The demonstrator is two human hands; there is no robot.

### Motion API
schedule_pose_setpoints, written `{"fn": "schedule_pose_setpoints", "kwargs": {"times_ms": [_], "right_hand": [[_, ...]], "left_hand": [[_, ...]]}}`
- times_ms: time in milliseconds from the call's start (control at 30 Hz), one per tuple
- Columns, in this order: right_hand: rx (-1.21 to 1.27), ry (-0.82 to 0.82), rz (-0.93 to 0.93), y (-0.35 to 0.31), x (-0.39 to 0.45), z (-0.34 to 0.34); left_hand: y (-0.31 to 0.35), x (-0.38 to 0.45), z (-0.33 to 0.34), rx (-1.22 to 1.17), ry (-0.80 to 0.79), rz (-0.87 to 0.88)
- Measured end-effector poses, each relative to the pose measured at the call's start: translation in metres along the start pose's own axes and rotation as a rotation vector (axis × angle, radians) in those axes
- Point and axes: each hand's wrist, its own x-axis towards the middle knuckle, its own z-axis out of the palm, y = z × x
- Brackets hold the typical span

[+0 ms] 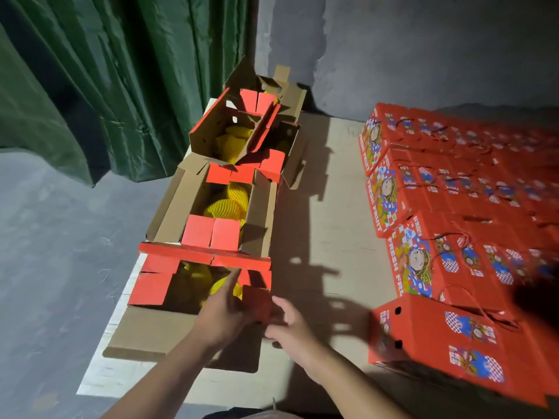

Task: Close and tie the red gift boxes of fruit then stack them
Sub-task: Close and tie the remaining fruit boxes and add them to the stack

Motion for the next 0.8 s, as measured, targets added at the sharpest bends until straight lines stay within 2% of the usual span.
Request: {"fn": "schedule_pose_setpoints", "kwargs": {"times_ms": [100,167,267,367,667,800], "right_hand": [[0.055,-0.006,-0.007,0.008,0.000,0.004],[0.177,-0.011,0.015,0.009,0.001,0.006],[0.439,-0.031,0.094,0.003,0.003,0.007],[0.546,-0.017,0.082,0.000,0.007,0.004],[0.534,-0.019,0.012,0.031,-0.003,-0.015],[0.588,0.065,0.039,0.048,-0.016,-0.043]], "left_hand": [[0.005,-0.001,0.011,0.030,0.013,0.081],[0.008,0.003,0.013,0.048,0.034,0.081],[0.006,0.006,0.011,0.060,-0.016,0.081],[0.002,0.004,0.007,0.073,-0.025,0.066],[0.012,-0.017,0.033,0.121,-0.062,0.215],[0.017,-0.026,0.049,0.165,-0.133,0.267]]}}
